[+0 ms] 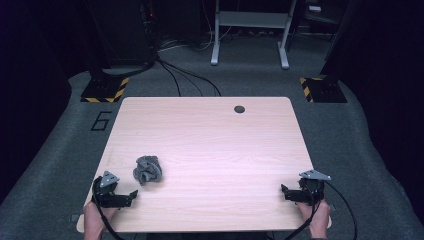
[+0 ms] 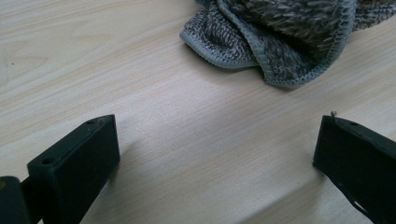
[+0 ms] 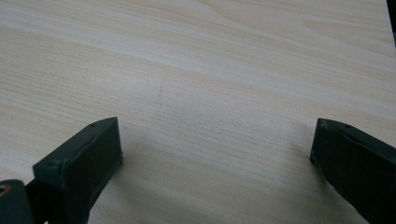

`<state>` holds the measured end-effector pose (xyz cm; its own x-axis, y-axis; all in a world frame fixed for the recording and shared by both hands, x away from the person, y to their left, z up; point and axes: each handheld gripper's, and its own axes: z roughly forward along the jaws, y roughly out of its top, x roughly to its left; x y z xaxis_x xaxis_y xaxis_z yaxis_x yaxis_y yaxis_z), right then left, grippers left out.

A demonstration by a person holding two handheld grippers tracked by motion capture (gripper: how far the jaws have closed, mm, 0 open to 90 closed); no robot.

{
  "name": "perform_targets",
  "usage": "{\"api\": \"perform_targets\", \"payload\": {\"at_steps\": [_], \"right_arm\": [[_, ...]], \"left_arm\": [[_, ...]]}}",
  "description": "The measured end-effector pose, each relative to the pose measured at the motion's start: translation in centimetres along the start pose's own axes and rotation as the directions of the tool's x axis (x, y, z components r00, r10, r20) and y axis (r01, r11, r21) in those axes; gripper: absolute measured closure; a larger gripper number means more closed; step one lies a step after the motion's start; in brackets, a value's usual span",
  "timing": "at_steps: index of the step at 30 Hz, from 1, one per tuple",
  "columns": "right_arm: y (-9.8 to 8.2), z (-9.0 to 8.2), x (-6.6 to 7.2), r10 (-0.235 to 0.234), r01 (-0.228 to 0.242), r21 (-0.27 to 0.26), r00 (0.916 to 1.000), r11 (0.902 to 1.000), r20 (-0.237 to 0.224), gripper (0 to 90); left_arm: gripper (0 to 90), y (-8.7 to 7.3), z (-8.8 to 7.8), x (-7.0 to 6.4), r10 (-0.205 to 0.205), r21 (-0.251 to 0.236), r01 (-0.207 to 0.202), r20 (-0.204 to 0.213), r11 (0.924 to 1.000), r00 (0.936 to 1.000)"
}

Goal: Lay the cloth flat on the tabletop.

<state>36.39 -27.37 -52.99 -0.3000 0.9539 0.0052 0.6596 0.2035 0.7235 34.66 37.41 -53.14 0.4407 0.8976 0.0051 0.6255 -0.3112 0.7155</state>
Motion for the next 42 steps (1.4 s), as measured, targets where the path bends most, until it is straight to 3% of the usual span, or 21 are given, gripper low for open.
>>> {"api": "perform_targets", "payload": {"at_steps": [7,14,22,33,40,42], "right_arm": [[0.0,0.0,0.0,0.001,-0.001,0.0,1.0,1.0,0.003,1.6],[0.0,0.0,0.1,0.013,-0.013,0.001,0.9999,0.9999,0.007,1.6],[0.0,0.0,0.1,0.014,-0.014,0.001,0.9999,0.9999,0.007,1.6],[0.0,0.0,0.1,0.013,-0.013,0.001,0.9999,0.9999,0.006,1.6],[0.0,0.0,0.1,0.01,-0.01,0.002,0.9999,1.0,0.006,1.6],[0.0,0.0,0.1,0.011,-0.011,0.002,0.9999,0.9999,0.007,1.6]], "left_arm": [[0.0,0.0,0.0,0.1,-0.003,-0.008,0.004,0.014,1.0,0.9999],[0.0,0.1,-0.5,0.0,-0.032,-0.045,0.033,0.034,0.9984,0.9989],[0.0,1.8,-0.8,-1.2,-0.022,-0.086,0.029,0.081,0.9959,0.9964],[0.0,4.5,0.4,-2.6,-0.024,-0.133,0.038,0.11,0.9904,0.9936],[0.5,5.4,1.6,-2.6,-0.023,-0.114,0.037,0.116,0.9928,0.9929],[5.8,5.6,2.0,-2.7,-0.025,-0.107,0.038,0.124,0.9935,0.992]]}}
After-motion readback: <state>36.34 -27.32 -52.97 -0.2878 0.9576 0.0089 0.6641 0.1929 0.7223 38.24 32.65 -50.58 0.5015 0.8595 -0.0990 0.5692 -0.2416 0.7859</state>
